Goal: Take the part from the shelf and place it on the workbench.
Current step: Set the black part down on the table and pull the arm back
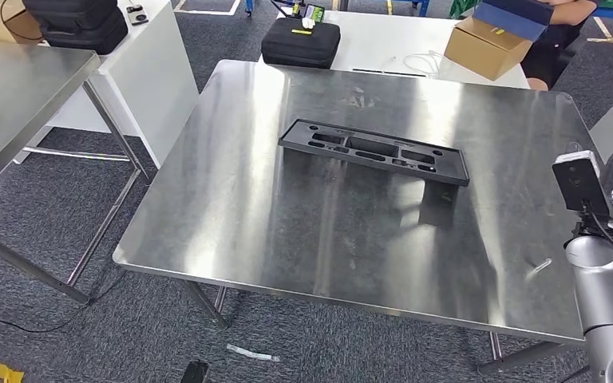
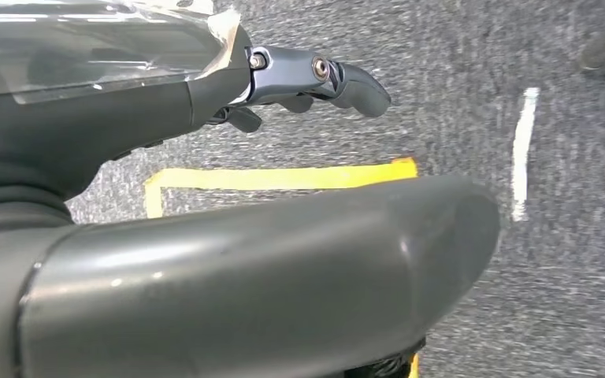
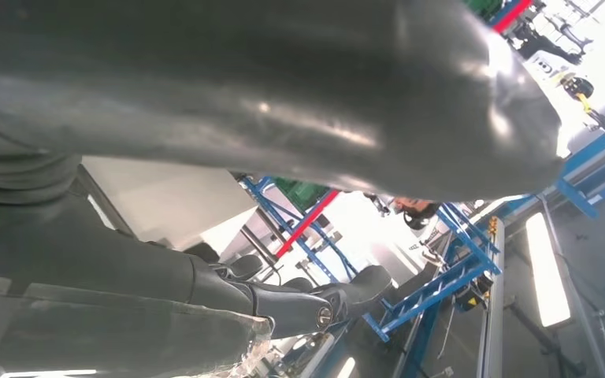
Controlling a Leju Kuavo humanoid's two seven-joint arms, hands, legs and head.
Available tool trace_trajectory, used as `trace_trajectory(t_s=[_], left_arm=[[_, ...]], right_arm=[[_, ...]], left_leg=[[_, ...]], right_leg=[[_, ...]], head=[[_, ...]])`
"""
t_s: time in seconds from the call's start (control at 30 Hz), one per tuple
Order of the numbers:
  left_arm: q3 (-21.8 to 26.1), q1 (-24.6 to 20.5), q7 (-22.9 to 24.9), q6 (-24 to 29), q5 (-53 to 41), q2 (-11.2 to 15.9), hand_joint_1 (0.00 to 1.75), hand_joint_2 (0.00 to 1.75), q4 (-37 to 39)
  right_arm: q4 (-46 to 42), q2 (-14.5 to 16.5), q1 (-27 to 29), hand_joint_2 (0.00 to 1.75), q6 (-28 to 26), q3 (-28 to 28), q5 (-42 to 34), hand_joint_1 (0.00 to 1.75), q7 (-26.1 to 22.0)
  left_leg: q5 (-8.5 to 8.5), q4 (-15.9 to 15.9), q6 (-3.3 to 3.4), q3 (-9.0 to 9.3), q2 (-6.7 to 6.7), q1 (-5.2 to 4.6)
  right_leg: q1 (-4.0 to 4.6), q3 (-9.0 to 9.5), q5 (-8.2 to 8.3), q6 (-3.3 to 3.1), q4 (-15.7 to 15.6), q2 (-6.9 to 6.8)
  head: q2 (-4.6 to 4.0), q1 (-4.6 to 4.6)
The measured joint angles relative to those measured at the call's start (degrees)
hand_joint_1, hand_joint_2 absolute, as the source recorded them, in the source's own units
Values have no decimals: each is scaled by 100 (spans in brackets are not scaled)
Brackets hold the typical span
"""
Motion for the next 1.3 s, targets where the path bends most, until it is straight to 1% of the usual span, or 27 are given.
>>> trace_trajectory(t_s=[0.03, 0.1, 0.13, 0.17, 0.23, 0.3, 0.37, 0.43, 0.47, 0.5, 0.53, 0.6, 0.67, 0.7, 0.73, 0.8, 0.83, 0.9, 0.93, 0.97, 1.0, 1.03, 1.07, 1.1, 1.17, 1.2, 1.3], left_arm=[[0, 0, -1, -1, 5, 1, 0, 0, 0], [1, -3, -7, -3, 26, 3, 0, 0, 0], [1, -6, -14, -4, 40, 4, 0, 0, 0], [1, -6, -24, -4, 53, 5, 0, 0, 0], [1, 4, -39, -5, 74, 9, 0, 0, 1], [2, 10, -47, -5, 91, 14, 0, 0, 2], [4, 7, -61, -4, 103, 20, 0, 0, 2], [5, 11, -81, -3, 112, 24, 0, 0, 2], [5, 15, -89, -3, 115, 24, 0, 0, 2], [5, 17, -95, -3, 117, 25, 0, 0, 2], [5, 19, -98, -3, 120, 25, 0, 0, 2], [5, 20, -101, -3, 122, 26, 0, 0, 2], [5, 17, -105, -3, 122, 27, 0, 0, 2], [5, 18, -107, -2, 122, 27, 0, 0, 3], [5, 21, -109, -2, 122, 28, 0, 0, 4], [5, 31, -109, 0, 122, 31, 0, 0, 7], [5, 33, -110, 1, 122, 33, 0, 0, 8], [5, 34, -110, 1, 122, 36, 0, 0, 9], [5, 35, -111, 1, 122, 37, 0, 0, 9], [5, 36, -111, 1, 122, 37, 0, 0, 9], [5, 36, -113, 1, 122, 37, 0, 0, 9], [5, 36, -117, 2, 122, 37, 0, 0, 9], [5, 35, -124, 3, 122, 38, 0, 0, 9], [5, 32, -132, 4, 122, 38, 0, 0, 9], [5, 20, -145, 8, 122, 39, 0, 0, 9], [5, 15, -149, 11, 122, 39, 0, 0, 9], [5, 12, -151, 24, 117, 41, 0, 0, 9]], right_arm=[[-7, -20, 22, 0, 0, -9, -14, 0, -3], [-30, -67, 47, 0, 4, -31, -49, 0, -16], [-44, -89, 48, 0, 12, -43, -63, 0, -26], [-56, -107, 45, 0, 21, -54, -77, 0, -35], [-65, -122, 57, 0, 37, -68, -93, 0, -50], [-64, -128, 90, 0, 41, -74, -103, 0, -58], [-63, -137, 110, 0, 42, -87, -116, 0, -68], [-61, -139, 127, 0, 41, -95, -141, 0, -77], [-60, -137, 143, 0, 40, -95, -153, 0, -79], [-59, -135, 161, 0, 39, -95, -162, 0, -80], [-58, -133, 172, 0, 38, -95, -167, 0, -82], [-58, -131, 168, 0, 36, -97, -169, 0, -86], [-60, -131, 158, 0, 35, -99, -168, 0, -91], [-60, -130, 159, 0, 35, -100, -168, 0, -93], [-60, -128, 164, 0, 35, -100, -169, 0, -94], [-59, -120, 169, 0, 35, -100, -173, 0, -96], [-60, -114, 167, 0, 35, -100, -174, 0, -96], [-61, -102, 161, 0, 35, -101, -172, 0, -97], [-60, -96, 161, 0, 34, -101, -173, 0, -97], [-60, -88, 161, 0, 31, -101, -175, 0, -97], [-60, -84, 163, 0, 26, -101, -184, 0, -99], [-60, -80, 168, 0, 17, -103, -201, 0, -103], [-61, -79, 172, 0, 4, -109, -224, 0, -108], [-61, -79, 175, 0, -11, -121, -252, 0, -115], [-66, -86, 179, 0, -50, -158, -311, 0, -128], [-69, -89, 183, 0, -67, -179, -338, 0, -137], [-86, -96, 268, 0, -109, -255, -410, 0, -170]], left_leg=[[140, -192, -10, 185, 5, 24], [362, -971, -22, 749, 13, 52], [393, -1322, -21, 969, 8, 45], [382, -1542, -11, 1087, 1, 28], [394, -1646, 53, 1081, -13, -28], [497, -1704, 189, 1031, -6, -52], [621, -1755, 319, 941, 6, -57], [723, -1754, 369, 812, 12, -74], [769, -1752, 374, 748, 12, -81], [811, -1750, 372, 689, 12, -86], [851, -1747, 363, 637, 11, -87], [912, -1738, 326, 565, 10, -84], [973, -1729, 265, 517, 10, -96], [1006, -1727, 235, 502, 10, -103], [1041, -1727, 207, 493, 10, -109], [1007, -1685, 145, 453, 4, -107], [872, -1556, 108, 399, 4, -100], [397, -959, 45, 191, 7, -73], [155, -554, 24, 68, 10, -57], [6, -223, 9, -17, 10, -43], [-32, -45, 1, -27, 11, -29], [35, -71, -1, 66, 13, -16], [173, -310, 6, 267, 14, -4], [307, -683, 20, 541, 13, 5], [426, -1400, 53, 1013, 6, -5], [421, -1590, 66, 1117, -1, -20], [485, -1708, 168, 1077, -12, -59]], right_leg=[[-6, -51, 32, 24, 13, 0], [-13, -139, 83, 76, 52, -2], [-13, -175, 112, 110, 69, -5], [-11, -205, 144, 152, 78, -9], [-20, -243, 223, 264, 61, -16], [-44, -313, 201, 325, 91, -17], [-50, -511, -114, 267, 500, -4], [-37, -783, -541, 211, 1288, 17], [-33, -859, -663, 223, 1602, 24], [-32, -837, -693, 257, 1719, 27], [-37, -695, -638, 304, 1591, 27], [-45, -141, -431, 385, 774, 25], [-6, 294, -321, 372, 88, 37], [23, 363, -317, 341, -28, 42], [50, 365, -297, 307, -32, 46], [2, 311, -240, 219, -24, 30], [-26, 278, -200, 155, -26, 19], [-36, 191, -120, 47, -26, 2], [-25, 139, -79, 10, -22, -3], [-13, 85, -40, -2, -17, -7], [-5, 30, -2, -4, -9, -8], [0, -23, 35, 5, 0, -9], [1, -71, 67, 21, 10, -8], [-1, -110, 93, 43, 23, -8], [14, -183, 150, 106, 47, -12], [19, -211, 182, 144, 54, -16], [15, -287, 243, 267, 69, -29]], head=[[0, 1], [0, -1], [0, 3], [0, 5], [1, 11], [1, 8], [-1, 31], [-1, 56], [-1, 56], [0, 57], [0, 58], [1, 63], [0, 61], [0, 62], [-1, 58], [-1, 52], [-1, 40], [0, 17], [0, 12], [0, 12], [1, 11], [1, 9], [0, 8], [0, 5], [0, 8], [1, 9], [0, 9]])
